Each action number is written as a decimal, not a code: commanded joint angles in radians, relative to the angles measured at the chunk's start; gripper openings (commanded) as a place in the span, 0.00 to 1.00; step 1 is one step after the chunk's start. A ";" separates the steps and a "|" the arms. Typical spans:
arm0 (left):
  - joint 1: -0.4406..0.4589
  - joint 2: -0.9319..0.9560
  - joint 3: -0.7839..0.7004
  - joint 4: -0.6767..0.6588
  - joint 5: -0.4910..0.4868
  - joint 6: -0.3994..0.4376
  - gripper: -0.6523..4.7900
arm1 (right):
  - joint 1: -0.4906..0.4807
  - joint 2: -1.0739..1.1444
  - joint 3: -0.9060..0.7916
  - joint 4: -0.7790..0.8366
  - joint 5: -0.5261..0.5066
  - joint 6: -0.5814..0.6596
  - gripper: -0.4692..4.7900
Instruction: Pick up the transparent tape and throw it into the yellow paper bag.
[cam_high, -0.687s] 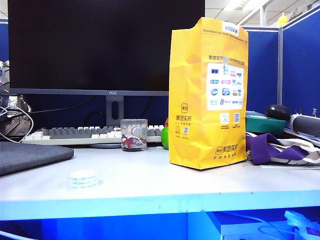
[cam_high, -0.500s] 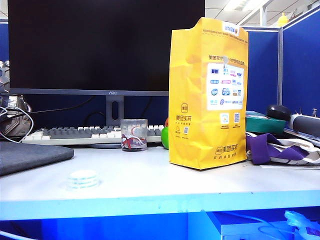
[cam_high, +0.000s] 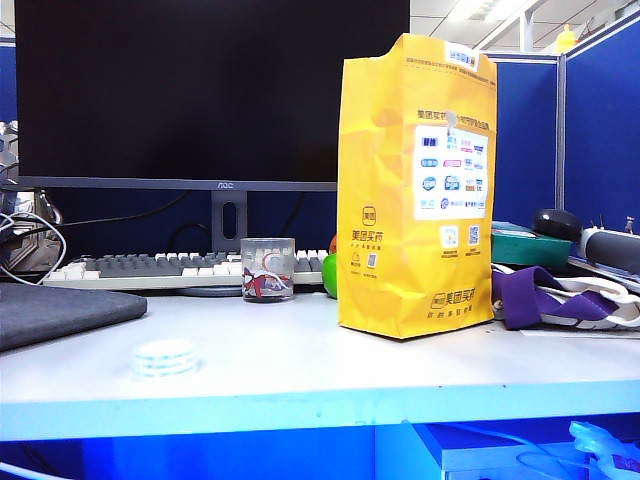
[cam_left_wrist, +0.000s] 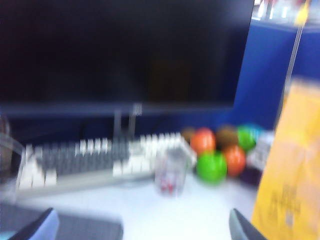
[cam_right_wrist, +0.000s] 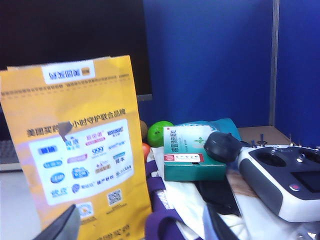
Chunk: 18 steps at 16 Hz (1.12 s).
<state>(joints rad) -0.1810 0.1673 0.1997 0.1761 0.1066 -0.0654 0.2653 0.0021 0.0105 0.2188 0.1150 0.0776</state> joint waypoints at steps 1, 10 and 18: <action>0.000 0.299 0.191 -0.033 0.136 -0.014 1.00 | 0.000 0.000 0.010 0.004 -0.005 0.082 0.73; 0.000 0.948 0.845 -0.610 0.309 0.273 1.00 | 0.000 0.573 0.509 -0.248 -0.444 0.167 0.73; 0.000 0.958 0.903 -1.014 0.219 0.286 1.00 | 0.001 1.056 0.665 -0.269 -1.184 0.214 0.73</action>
<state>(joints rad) -0.1810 1.1236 1.0977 -0.8295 0.3359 0.2260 0.2657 1.0542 0.6666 -0.0544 -1.0378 0.2878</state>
